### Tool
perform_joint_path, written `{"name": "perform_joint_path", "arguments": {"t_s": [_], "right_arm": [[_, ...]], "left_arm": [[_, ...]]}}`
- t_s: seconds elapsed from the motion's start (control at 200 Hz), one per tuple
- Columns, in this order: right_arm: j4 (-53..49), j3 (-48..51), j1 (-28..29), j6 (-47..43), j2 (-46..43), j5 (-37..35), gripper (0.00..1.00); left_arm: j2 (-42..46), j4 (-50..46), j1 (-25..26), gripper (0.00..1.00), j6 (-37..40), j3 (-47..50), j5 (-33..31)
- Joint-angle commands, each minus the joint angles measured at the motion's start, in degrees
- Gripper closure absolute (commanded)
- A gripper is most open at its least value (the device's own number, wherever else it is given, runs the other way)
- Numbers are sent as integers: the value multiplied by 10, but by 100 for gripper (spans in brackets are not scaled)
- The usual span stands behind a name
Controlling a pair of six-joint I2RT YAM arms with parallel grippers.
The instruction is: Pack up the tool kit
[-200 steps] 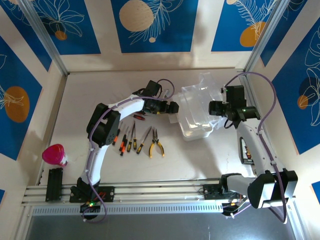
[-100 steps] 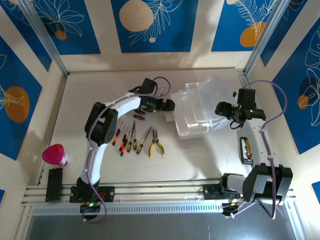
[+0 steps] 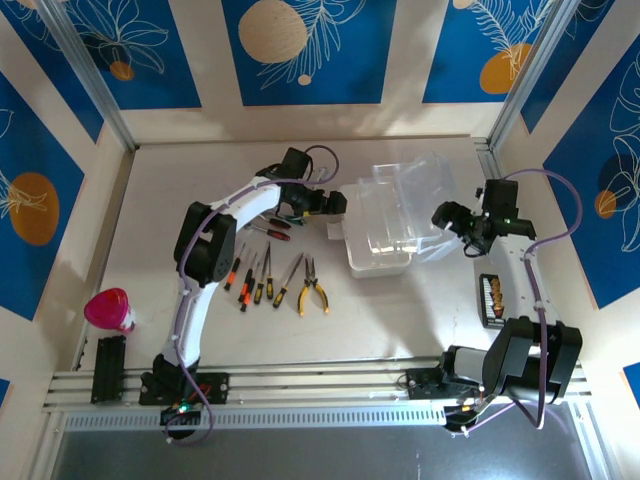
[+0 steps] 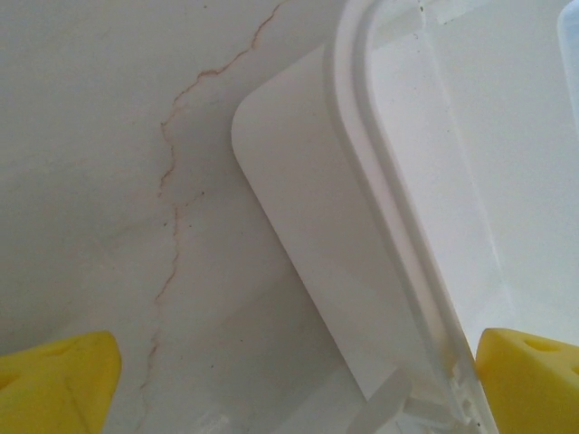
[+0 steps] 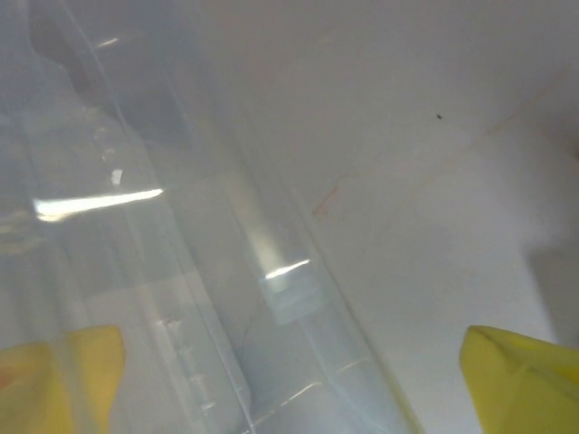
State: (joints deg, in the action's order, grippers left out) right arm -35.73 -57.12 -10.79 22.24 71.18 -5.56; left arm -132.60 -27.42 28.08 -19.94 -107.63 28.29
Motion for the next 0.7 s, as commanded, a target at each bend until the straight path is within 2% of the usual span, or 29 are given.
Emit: {"name": "perform_joint_path", "arguments": {"t_s": [0.0, 0.225, 0.41, 0.545, 0.695], "right_arm": [[-57, -46, -4, -14, -12, -28, 1], [-96, -71, -4, -22, -51, -56, 1], [-128, -81, 22, -31, -94, -76, 1], [-144, -102, 77, -44, -101, -72, 1], [-139, -128, 174, -39, -64, -80, 1]], "left_arm": [[23, -49, -17, 0, 27, -19, -32], [49, -72, -36, 0, 46, -36, -38], [105, -78, -42, 0, 57, -14, -48], [173, -96, -47, 0, 69, 30, -106], [234, -133, -64, 0, 72, 118, -204]]}}
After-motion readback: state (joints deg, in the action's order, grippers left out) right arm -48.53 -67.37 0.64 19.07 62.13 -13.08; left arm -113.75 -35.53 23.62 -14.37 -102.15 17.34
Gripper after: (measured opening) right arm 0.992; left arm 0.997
